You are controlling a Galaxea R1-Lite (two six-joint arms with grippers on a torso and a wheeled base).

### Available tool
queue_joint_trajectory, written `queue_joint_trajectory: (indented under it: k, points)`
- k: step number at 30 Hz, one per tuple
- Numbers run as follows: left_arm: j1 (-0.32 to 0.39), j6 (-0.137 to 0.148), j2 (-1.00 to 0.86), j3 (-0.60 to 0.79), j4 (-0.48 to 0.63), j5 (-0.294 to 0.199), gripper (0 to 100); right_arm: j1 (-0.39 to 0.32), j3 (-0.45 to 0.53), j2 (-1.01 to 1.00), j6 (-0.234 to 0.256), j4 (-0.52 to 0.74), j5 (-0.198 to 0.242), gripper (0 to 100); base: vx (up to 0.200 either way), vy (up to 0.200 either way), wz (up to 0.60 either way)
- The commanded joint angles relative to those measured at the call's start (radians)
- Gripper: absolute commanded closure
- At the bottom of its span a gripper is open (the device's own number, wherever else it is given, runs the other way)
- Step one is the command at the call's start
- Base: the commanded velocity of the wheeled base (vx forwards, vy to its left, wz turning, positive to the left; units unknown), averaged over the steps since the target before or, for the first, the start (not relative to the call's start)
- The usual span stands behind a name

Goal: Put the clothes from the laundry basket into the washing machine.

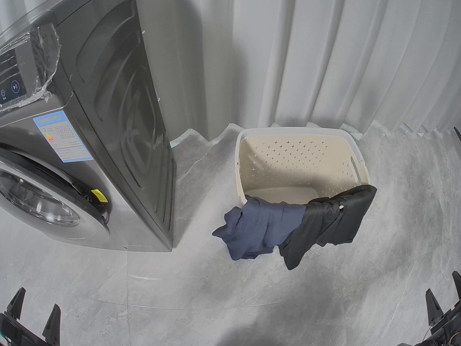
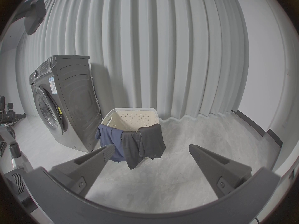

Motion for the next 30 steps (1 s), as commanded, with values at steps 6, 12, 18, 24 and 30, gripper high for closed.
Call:
queue_joint_trajectory:
  k: [6,12,18,24,30]
  points:
    - [0.0,-0.001,-0.013,0.015,0.0,0.0,0,0.0,0.018,-0.016,0.0,0.0,0.0,0,0.0,0.2,0.0]
    - [0.0,-0.001,-0.013,0.015,0.0,0.0,0,0.0,0.018,-0.016,0.0,0.0,0.0,0,0.0,0.2,0.0]
    - [0.0,-0.001,-0.013,0.015,0.0,0.0,0,0.0,0.018,-0.016,0.0,0.0,0.0,0,0.0,0.2,0.0]
    - [0.0,-0.001,-0.013,0.015,0.0,0.0,0,0.0,0.018,-0.016,0.0,0.0,0.0,0,0.0,0.067,0.0]
    - [0.0,-0.001,-0.013,0.015,0.0,0.0,0,0.0,0.018,-0.016,0.0,0.0,0.0,0,-0.033,0.0,0.0]
